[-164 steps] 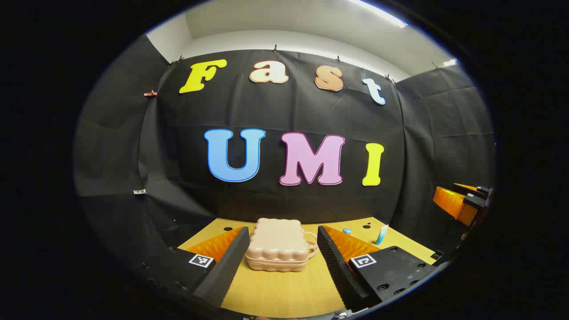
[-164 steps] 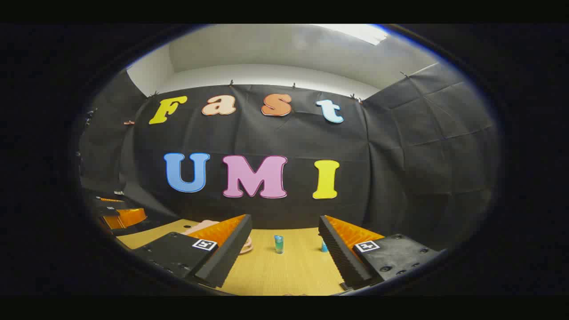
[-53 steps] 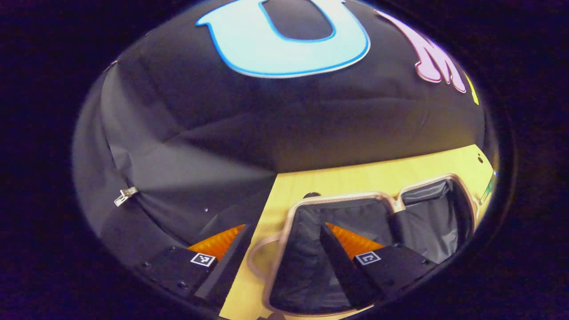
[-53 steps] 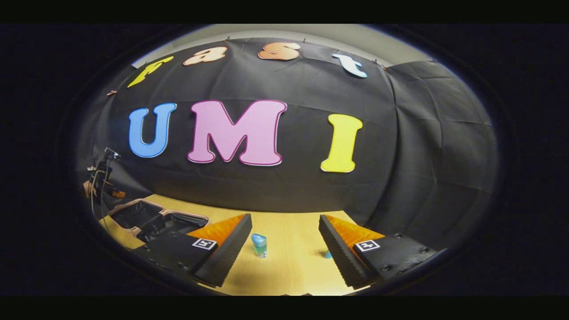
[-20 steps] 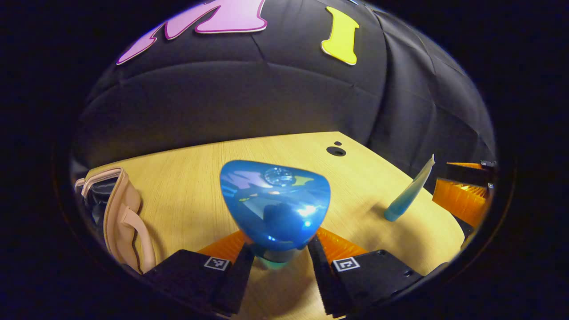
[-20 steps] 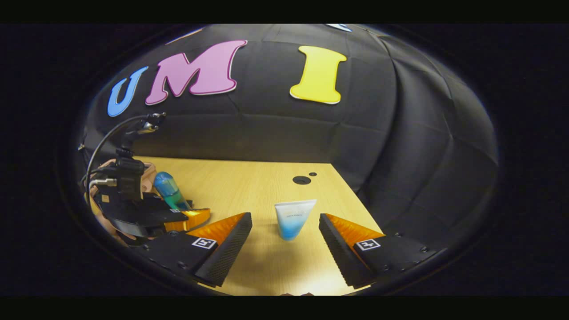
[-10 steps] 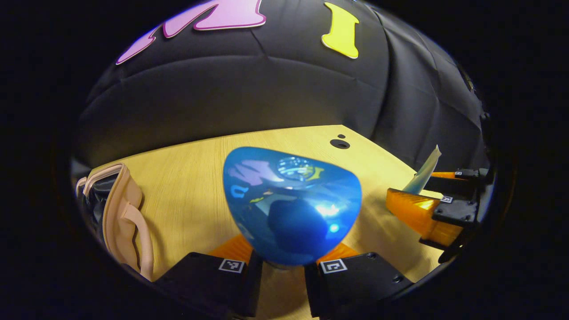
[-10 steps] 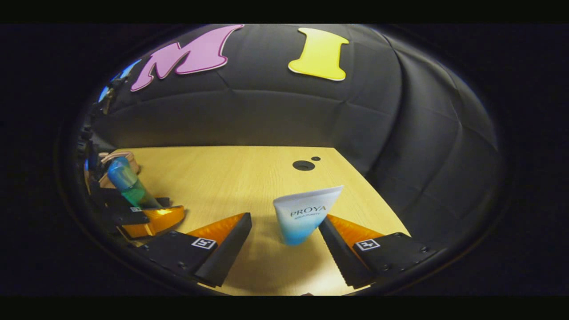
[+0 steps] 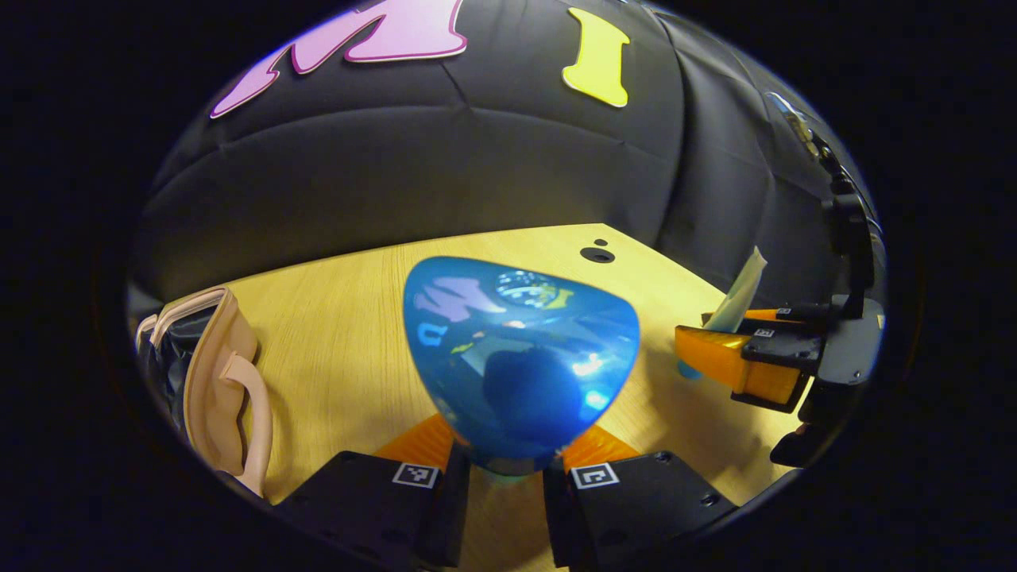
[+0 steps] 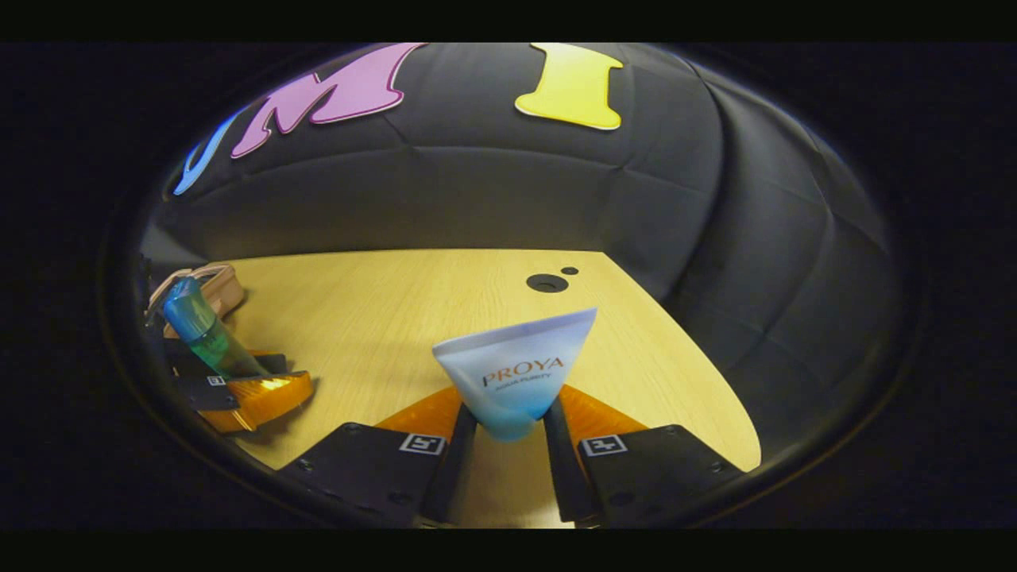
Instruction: First open the suitcase, pack the skin care products into it, and then close the suitcase.
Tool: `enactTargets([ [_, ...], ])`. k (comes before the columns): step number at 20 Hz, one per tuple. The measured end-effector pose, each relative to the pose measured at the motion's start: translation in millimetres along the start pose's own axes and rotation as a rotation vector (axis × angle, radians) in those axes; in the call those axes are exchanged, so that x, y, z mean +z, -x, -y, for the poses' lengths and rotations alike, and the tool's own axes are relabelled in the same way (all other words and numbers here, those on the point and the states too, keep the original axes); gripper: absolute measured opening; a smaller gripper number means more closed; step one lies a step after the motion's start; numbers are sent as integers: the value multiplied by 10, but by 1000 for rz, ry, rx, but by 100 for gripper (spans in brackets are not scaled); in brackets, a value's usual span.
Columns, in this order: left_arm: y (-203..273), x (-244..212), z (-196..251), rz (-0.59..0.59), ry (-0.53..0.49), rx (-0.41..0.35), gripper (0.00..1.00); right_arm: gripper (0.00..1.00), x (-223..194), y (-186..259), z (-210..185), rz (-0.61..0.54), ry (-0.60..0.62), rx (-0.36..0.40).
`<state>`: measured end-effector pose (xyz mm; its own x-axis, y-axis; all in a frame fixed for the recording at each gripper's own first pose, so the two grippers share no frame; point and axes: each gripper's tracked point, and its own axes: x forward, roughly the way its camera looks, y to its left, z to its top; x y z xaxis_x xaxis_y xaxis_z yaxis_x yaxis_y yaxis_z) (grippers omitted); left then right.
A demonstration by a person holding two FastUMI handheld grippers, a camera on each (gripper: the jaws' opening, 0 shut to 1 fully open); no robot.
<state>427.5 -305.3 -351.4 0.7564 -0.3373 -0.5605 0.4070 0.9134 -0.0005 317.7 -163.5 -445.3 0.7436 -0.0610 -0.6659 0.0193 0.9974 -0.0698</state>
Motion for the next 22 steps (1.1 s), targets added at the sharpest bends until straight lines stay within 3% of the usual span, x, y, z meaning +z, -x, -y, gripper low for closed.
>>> enactTargets([
  [1, 15, -11, 13, 0, -3, -5, 46, 47, 30, 26, -35, 7, 2, 9],
  [4, 62, 82, 11, 23, -16, -5, 48, 47, 202, 149, -155, 60, 21, 35],
  [5, 101, 127, 26, 41, -13, -1, 44, 47, 269, 201, -203, 79, 27, 46],
  [6, 154, 175, 39, 57, -3, 2, 48, 42, 332, 255, -259, 97, 35, 56],
  [7, 210, 191, 13, 73, 8, 8, 48, 46, 368, 319, -320, 107, 45, 71],
  [9, 487, 387, -78, 111, 33, 20, 41, 42, 453, 450, -455, 122, 69, 105],
  [11, 817, 553, -251, 148, 65, 39, 44, 47, 585, 602, -588, 152, 89, 135],
  [14, 1221, 668, -767, 146, 103, 120, 40, 46, 732, 870, -839, 181, 77, 181],
  [16, 1434, 676, -1181, 139, 129, 188, 43, 46, 813, 1026, -1034, 194, 60, 208],
  [17, 1555, 633, -1415, 131, 128, 229, 40, 47, 859, 1095, -1133, 204, 56, 221],
  [22, 1883, 170, -2555, -3, 118, 418, 47, 46, 924, 1314, -1620, 219, 79, 282],
])
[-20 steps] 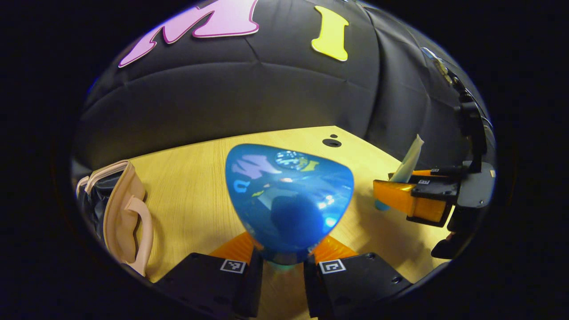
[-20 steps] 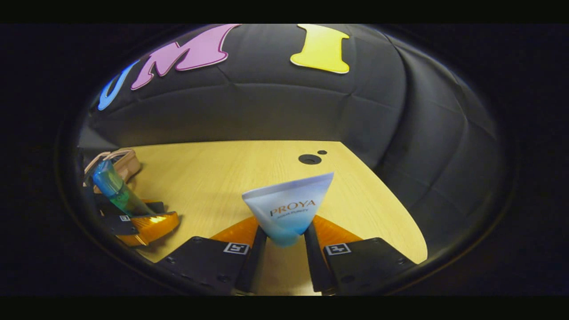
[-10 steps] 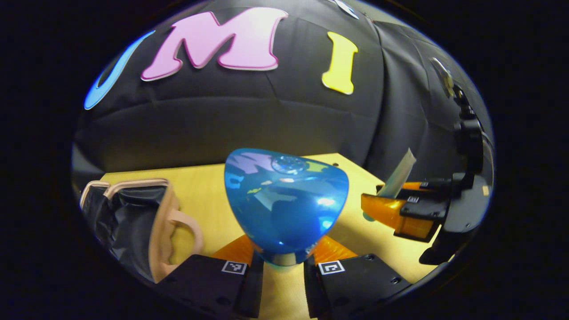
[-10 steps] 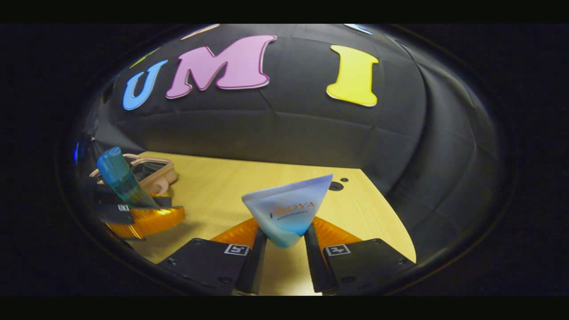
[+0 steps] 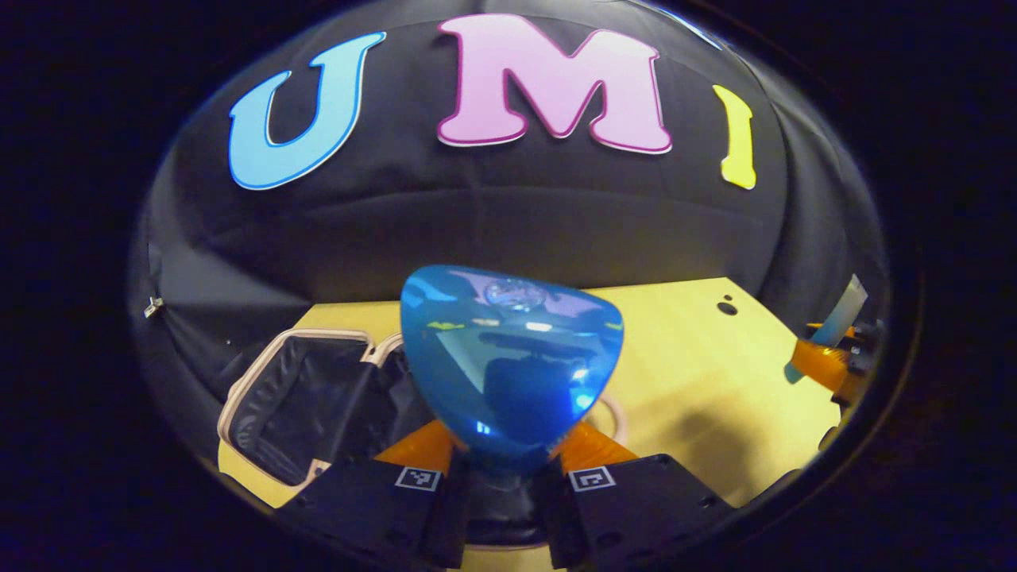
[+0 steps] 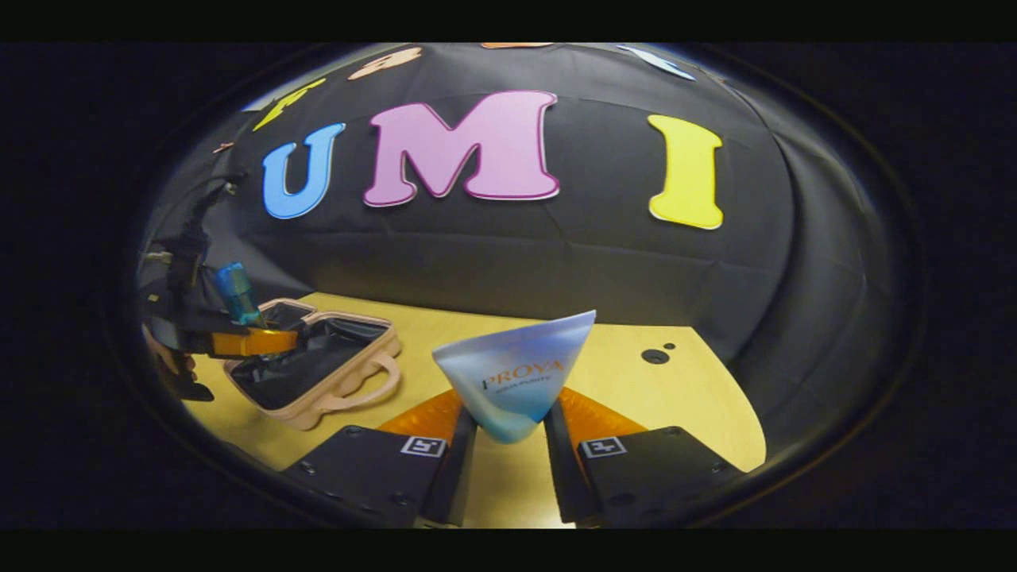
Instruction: First open the suitcase, pack the skin care products into it, and then close the suitcase.
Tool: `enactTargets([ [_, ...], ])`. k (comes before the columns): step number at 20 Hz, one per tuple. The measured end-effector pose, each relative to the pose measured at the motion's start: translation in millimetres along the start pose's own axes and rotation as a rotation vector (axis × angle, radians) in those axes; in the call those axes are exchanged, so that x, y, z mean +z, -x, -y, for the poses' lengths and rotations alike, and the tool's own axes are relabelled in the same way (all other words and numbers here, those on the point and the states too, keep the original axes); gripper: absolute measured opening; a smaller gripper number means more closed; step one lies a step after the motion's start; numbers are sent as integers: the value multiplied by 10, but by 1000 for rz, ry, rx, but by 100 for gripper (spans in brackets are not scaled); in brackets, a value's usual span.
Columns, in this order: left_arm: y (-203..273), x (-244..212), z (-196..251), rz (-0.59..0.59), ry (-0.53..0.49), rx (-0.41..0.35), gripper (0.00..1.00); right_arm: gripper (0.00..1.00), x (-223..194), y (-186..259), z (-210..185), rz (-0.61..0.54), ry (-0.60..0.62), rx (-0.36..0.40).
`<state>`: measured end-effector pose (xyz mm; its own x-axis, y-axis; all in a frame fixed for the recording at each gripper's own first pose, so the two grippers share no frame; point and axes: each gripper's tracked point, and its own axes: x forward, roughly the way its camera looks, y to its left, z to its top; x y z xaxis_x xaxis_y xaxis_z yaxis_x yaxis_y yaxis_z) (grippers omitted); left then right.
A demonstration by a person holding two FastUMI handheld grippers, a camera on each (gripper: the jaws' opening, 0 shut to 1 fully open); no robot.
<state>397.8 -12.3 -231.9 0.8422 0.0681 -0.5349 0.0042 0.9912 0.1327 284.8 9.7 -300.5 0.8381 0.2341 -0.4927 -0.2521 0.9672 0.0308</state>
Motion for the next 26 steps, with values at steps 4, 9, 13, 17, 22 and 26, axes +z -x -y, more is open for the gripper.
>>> enactTargets([
  [4, -288, -320, -366, -120, 27, 43, 47, 47, 119, 26, -351, 19, 20, 45],
  [9, -485, -586, -555, -244, -18, 50, 44, 47, 291, -10, -792, 40, 11, 105],
  [13, -620, -815, -557, -420, -32, -10, 44, 46, 448, 30, -1078, 57, -10, 147],
  [17, -793, -995, -613, -563, -126, -24, 44, 47, 416, 201, -1243, 41, -10, 184],
  [22, -870, -909, -560, -636, -228, -21, 41, 47, 226, 402, -1195, 5, 2, 163],
  [26, -890, -839, -608, -588, -210, 36, 47, 46, 205, 427, -1143, -15, -18, 139],
])
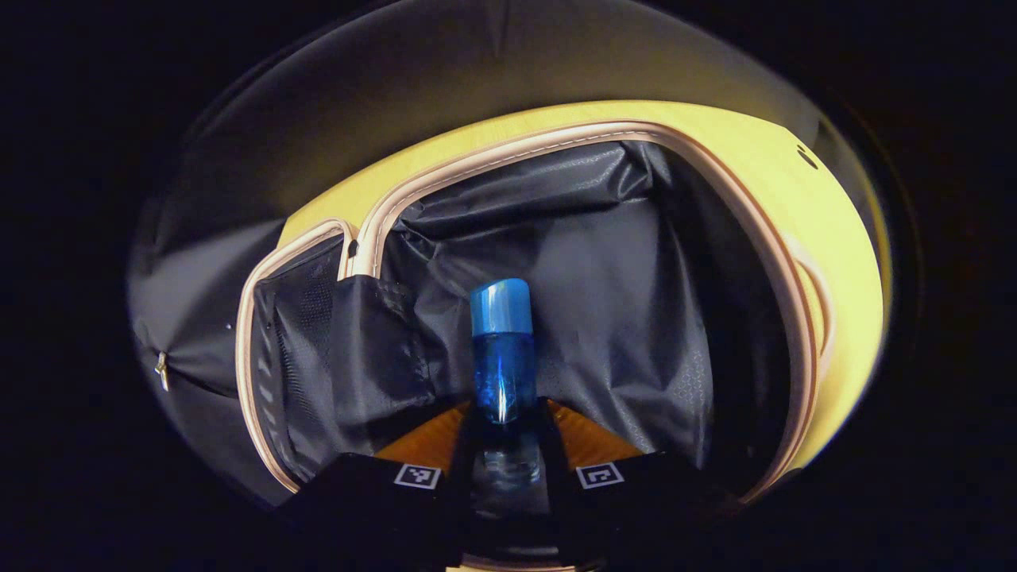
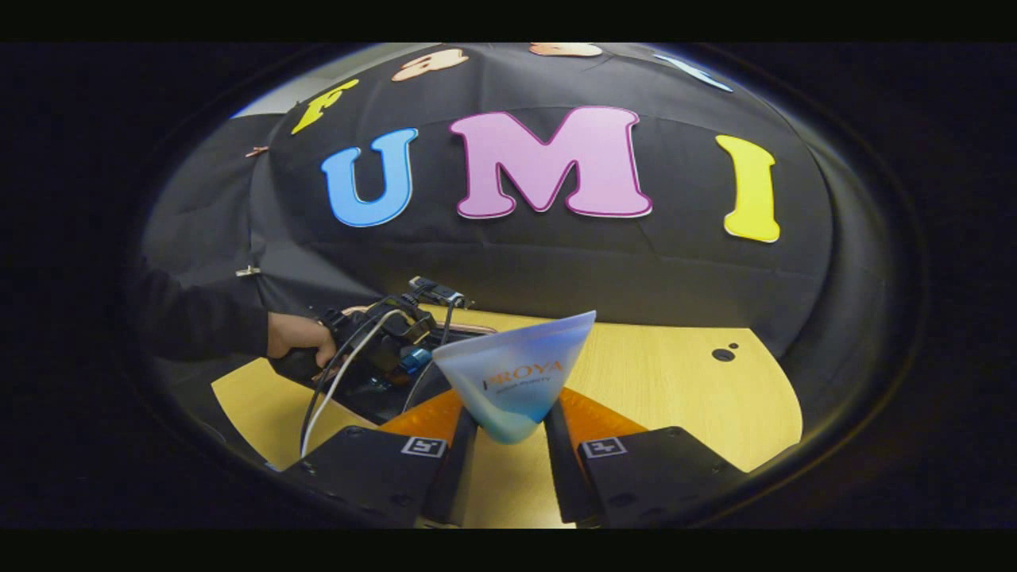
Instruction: First open the suitcase, pack the skin care products into it, and then close the suitcase.
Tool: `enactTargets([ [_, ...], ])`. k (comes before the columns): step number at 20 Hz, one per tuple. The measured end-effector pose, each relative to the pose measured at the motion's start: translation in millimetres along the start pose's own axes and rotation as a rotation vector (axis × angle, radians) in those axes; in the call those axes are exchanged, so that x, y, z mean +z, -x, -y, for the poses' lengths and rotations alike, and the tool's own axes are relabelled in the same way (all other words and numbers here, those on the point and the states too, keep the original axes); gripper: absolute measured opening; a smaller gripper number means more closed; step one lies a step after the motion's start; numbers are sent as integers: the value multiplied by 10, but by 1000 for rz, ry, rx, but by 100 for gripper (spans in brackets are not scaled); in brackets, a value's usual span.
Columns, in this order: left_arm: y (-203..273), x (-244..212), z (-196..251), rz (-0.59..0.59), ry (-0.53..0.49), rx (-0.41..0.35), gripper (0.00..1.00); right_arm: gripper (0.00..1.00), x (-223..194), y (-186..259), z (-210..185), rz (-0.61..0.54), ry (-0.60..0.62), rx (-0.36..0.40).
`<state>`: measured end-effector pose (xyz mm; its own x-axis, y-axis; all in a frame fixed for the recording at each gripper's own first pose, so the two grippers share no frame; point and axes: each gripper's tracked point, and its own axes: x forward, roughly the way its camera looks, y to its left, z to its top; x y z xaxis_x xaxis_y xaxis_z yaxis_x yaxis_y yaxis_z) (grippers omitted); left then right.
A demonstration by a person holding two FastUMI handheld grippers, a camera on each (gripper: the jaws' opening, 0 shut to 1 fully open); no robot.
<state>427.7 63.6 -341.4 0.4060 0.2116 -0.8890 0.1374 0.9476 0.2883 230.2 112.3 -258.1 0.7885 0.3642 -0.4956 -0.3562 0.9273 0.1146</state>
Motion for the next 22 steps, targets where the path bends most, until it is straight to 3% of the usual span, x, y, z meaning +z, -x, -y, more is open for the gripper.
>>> enactTargets([
  [2, 155, 117, -38, 100, 61, -8, 49, 46, 73, -39, 37, 5, 11, -7],
  [3, 295, 188, -42, 177, 106, -30, 60, 46, 100, -64, 31, 9, 13, -8],
  [4, 488, 263, -42, 264, 162, -65, 63, 46, 141, -103, 15, 13, 12, -6],
  [5, 719, 303, -92, 338, 210, -79, 74, 46, 178, -145, -13, 14, 14, -3],
  [7, 1210, 334, -282, 482, 279, -85, 92, 46, 241, -280, -86, 9, 24, 3],
  [8, 1466, 309, -406, 545, 302, -75, 95, 46, 251, -368, -132, 2, 30, 2],
  [11, 1988, 132, -762, 712, 360, -28, 95, 46, 212, -670, -337, -34, 29, 16],
  [12, 2147, 42, -863, 751, 370, -25, 95, 41, 193, -781, -430, -42, 30, 27],
  [13, 2224, -86, -938, 766, 379, -27, 95, 46, 180, -890, -537, -40, 37, 36],
  [18, 2506, -688, -1169, 769, 463, -53, 95, 46, -247, -1301, -1106, -132, 106, 101],
  [22, 2415, -1063, -1147, 730, 539, -131, 93, 46, -675, -1581, -1330, -294, 127, 67],
])
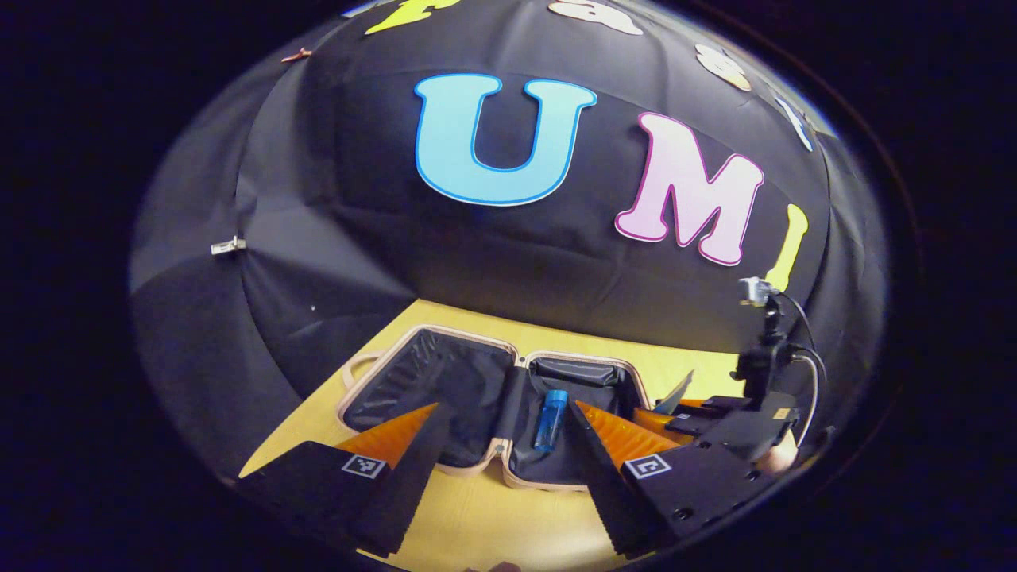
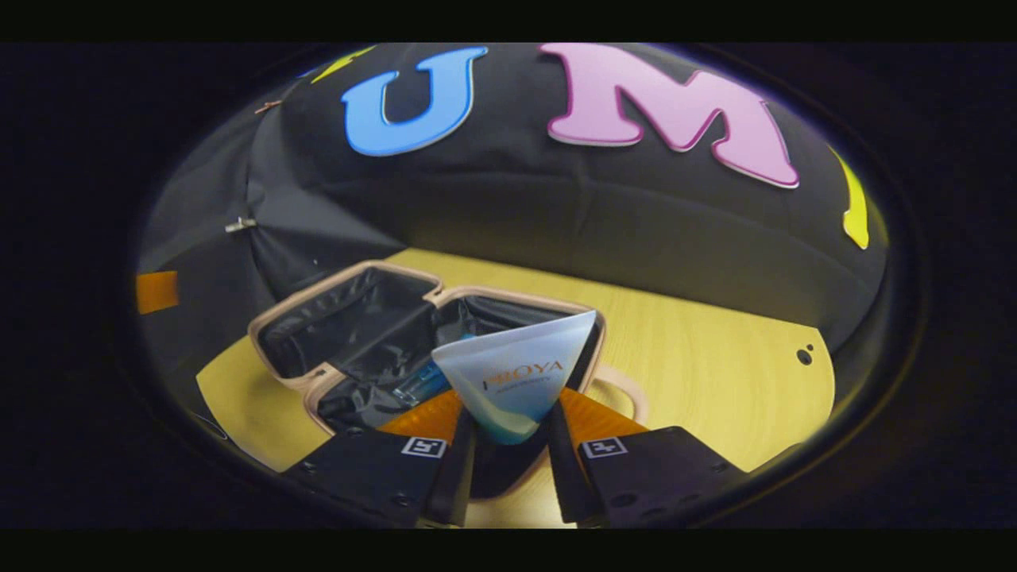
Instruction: First open the suitcase, pack the skin care products into it, and then close the suitcase.
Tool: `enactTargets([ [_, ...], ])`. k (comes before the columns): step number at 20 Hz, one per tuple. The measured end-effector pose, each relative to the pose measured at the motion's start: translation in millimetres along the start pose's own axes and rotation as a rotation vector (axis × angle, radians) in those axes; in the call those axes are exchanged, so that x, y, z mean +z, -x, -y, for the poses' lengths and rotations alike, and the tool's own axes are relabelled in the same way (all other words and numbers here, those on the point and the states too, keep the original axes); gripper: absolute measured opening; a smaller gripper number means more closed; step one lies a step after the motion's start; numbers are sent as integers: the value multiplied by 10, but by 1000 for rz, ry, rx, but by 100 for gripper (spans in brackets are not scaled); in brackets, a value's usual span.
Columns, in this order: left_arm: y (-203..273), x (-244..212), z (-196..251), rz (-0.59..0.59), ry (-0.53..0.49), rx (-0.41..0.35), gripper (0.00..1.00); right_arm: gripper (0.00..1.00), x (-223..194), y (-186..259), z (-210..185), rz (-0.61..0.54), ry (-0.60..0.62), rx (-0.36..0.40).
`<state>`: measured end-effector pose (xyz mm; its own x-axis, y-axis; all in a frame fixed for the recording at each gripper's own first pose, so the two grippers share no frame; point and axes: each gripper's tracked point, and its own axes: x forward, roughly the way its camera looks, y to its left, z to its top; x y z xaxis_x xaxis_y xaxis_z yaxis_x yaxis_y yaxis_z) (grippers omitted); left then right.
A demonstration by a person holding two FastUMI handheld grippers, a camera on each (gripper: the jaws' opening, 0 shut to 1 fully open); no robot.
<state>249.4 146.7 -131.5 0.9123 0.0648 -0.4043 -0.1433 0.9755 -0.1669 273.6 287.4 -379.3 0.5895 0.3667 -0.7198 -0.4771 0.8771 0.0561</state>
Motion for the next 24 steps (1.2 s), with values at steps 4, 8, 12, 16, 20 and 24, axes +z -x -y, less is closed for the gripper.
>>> enactTargets([
  [4, 60, -186, -234, -38, 28, 29, 93, 47, -161, -364, -123, -136, -42, -19],
  [8, 47, -173, -350, -36, 11, 43, 95, 47, -361, -658, -131, -249, -147, -59],
  [12, -13, -133, -341, -31, 7, 34, 95, 47, -423, -787, -177, -313, -270, -74],
  [16, -85, -84, -339, -17, 28, 38, 95, 51, -435, -793, -134, -330, -264, -90],
  [20, -184, -105, -553, -17, 68, 91, 95, 90, -335, -639, -237, -309, -257, -44],
  [24, -377, -61, -1140, -7, 111, 215, 95, 98, 112, -304, -315, -155, -230, 23],
])
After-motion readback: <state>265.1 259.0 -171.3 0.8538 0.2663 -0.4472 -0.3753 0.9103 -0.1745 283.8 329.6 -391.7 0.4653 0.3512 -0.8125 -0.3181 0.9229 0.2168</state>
